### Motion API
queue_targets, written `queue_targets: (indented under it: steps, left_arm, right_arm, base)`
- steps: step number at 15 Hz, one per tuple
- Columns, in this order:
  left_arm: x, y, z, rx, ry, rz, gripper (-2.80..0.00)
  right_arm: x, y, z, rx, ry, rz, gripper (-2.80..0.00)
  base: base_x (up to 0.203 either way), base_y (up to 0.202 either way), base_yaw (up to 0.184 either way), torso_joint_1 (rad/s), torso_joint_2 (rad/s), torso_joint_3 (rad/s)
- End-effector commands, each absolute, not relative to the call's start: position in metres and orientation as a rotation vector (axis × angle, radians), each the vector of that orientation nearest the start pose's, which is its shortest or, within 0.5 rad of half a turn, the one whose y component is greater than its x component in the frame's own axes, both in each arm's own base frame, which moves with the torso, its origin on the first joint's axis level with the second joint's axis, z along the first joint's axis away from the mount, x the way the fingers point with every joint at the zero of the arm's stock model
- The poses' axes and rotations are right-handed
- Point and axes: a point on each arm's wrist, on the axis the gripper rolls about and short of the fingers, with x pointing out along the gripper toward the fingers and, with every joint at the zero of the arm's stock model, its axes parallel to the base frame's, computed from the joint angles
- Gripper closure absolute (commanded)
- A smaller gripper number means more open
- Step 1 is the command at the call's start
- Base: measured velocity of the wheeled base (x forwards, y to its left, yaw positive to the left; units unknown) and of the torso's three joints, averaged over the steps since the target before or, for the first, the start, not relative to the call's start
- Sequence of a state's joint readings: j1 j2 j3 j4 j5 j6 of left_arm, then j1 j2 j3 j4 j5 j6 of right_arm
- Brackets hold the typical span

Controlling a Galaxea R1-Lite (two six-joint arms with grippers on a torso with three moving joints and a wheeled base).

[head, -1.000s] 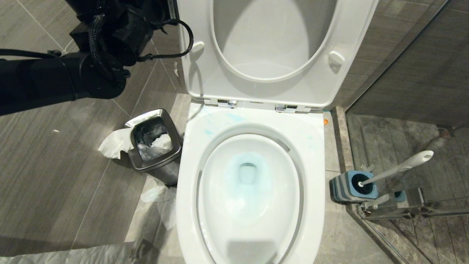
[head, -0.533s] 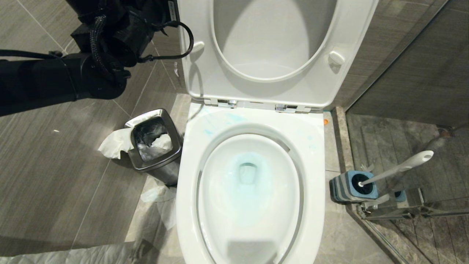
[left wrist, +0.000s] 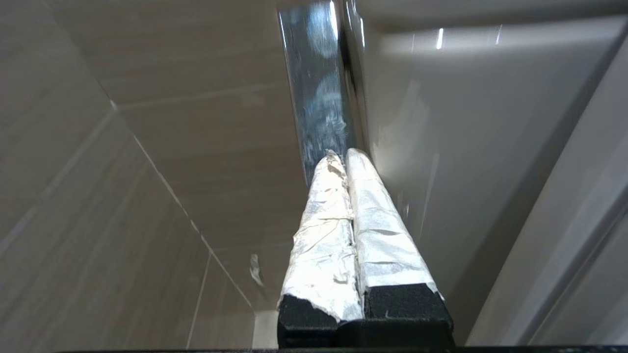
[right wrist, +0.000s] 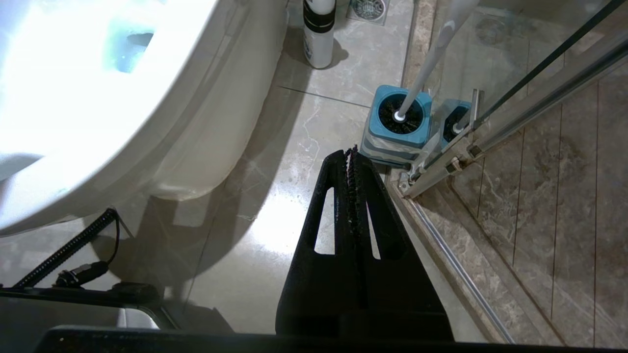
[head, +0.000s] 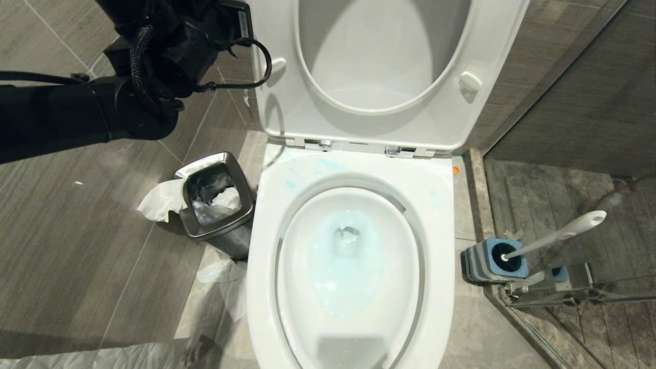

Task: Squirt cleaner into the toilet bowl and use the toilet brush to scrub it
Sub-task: Flush the toilet

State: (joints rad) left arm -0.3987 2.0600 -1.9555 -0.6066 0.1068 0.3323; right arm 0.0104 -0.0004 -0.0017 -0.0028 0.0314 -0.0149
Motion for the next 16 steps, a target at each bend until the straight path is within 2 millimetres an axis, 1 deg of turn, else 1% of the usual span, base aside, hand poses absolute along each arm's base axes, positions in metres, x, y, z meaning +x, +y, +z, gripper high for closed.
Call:
queue_targets:
  steps: [1,16]
  left_arm:
    - [0.39,-0.1632,0.3593,0.205,-0.507,-0.209,0.0]
    - [0.384,-0.16,0.367,0.204,-0.525,-0.203,0.0]
  right_arm:
    - [-0.0229,0.0005,0.0762,-0.015,-0.005,0.043,0.0]
    - [-0.0229,0.0005,0.0762,-0.015,-0.005,0.043,0.0]
  base:
    - [0.0,0.0,0.0,0.0,0.0,0.0]
    - [0.0,0.0,0.0,0.0,0.0,0.0]
